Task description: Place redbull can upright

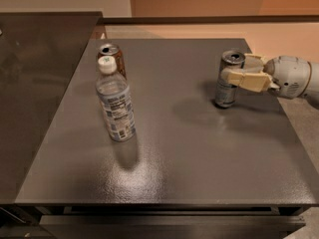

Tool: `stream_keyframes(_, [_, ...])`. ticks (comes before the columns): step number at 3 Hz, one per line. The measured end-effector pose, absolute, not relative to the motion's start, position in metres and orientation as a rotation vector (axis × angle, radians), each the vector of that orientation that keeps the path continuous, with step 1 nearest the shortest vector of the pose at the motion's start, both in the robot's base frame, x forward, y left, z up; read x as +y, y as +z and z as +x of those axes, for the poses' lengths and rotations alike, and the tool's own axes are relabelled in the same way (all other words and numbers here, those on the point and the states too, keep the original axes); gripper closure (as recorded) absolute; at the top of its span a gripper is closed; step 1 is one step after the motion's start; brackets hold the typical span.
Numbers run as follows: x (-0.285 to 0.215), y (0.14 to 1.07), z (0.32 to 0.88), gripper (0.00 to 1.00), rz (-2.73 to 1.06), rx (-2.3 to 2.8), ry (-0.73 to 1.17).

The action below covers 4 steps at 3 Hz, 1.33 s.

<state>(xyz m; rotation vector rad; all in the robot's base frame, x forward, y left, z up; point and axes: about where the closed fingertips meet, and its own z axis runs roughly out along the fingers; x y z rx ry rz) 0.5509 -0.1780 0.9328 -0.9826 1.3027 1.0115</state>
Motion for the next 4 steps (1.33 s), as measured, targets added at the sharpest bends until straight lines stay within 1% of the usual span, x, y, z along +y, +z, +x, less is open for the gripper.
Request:
stream_keyframes(2, [-0.1813, 0.9229, 0.5498, 0.13, -0.985, 1.271, 1.003])
stream_keyframes(3, [-0.1786, 0.9238, 0.55, 0.0, -0.989, 1.269, 1.007])
stream_keyframes(4, [-0.1785, 0.9238, 0.5501, 0.0, -0.989, 1.269, 1.007])
